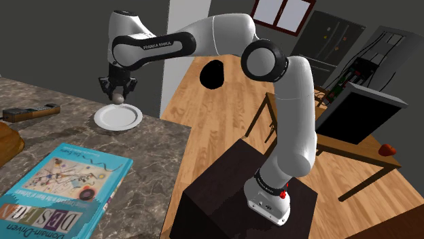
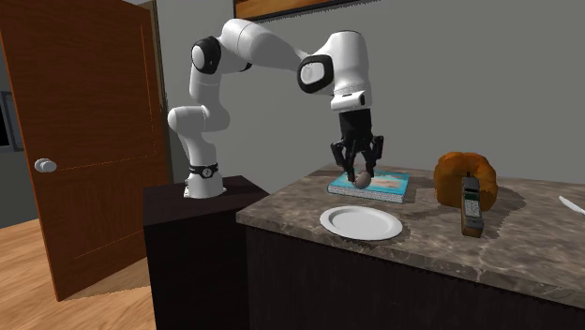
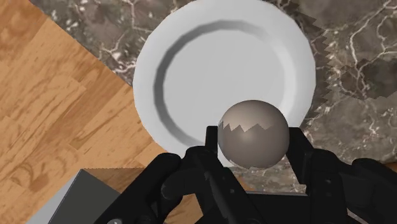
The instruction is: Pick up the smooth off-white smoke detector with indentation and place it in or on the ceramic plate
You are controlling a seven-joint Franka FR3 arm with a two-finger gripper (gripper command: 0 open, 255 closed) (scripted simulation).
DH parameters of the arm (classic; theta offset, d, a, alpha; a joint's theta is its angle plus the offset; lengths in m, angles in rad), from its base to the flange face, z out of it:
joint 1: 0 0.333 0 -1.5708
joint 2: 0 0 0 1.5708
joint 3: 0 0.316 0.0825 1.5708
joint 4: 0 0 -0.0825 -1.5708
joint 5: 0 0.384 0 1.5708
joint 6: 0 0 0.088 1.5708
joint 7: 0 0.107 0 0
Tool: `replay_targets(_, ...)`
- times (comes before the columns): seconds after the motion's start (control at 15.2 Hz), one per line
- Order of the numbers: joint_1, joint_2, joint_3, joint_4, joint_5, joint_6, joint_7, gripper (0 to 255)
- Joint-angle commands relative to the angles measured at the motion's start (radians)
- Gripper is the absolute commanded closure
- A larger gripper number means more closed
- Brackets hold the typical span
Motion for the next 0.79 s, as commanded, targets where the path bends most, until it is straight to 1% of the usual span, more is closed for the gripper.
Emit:
replay_targets(0.0, -0.003, 0.033, -0.005, 0.049, -0.003, -0.016, -0.014, 255)
replay_targets(0.73, 0.002, 0.094, -0.018, -0.003, -0.02, 0.095, -0.007, 255)
